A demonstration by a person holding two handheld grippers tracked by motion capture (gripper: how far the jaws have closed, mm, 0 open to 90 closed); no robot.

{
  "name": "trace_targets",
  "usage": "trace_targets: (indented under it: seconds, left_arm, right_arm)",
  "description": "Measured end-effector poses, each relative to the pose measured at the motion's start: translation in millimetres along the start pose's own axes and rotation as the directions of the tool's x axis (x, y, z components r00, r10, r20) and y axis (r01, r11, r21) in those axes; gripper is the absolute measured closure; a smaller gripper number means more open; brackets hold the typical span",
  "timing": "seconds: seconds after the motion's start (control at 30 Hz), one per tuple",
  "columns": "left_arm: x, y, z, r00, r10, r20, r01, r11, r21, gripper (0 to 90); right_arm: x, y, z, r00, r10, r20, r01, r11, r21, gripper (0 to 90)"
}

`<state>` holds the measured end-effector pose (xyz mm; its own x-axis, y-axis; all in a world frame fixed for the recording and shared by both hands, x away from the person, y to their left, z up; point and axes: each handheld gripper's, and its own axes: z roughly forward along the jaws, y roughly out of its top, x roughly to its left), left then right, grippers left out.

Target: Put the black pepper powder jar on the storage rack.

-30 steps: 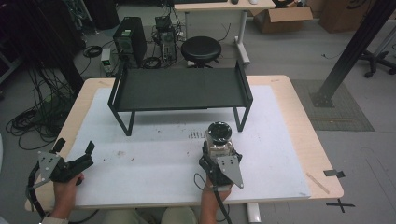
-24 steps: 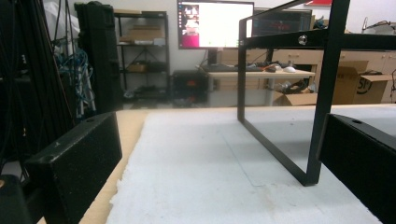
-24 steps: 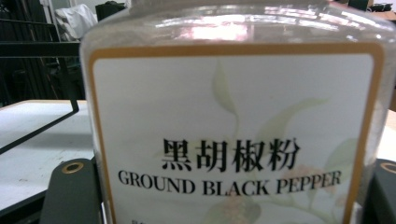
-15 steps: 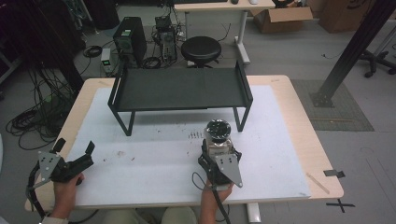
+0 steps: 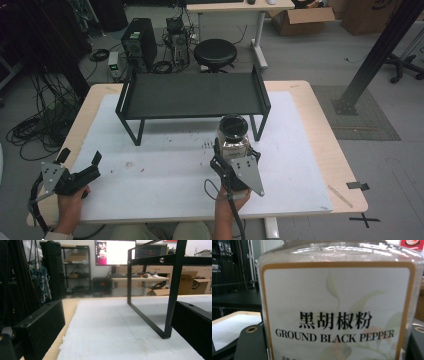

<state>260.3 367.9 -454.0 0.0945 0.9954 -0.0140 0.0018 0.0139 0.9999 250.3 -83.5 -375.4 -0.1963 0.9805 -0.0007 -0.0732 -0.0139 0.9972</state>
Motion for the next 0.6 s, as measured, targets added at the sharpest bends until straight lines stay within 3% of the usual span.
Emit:
trace_targets:
  seconds: [0.6]
  left_arm:
    - [-0.8,0.2,0.9,1.0000,0.010,0.000,-0.010,0.9999,0.011,0.2]
  right_arm:
    - [5.2,43.1,16.2,0.9995,-0.002,-0.030,0.000,0.998,-0.067,25.3]
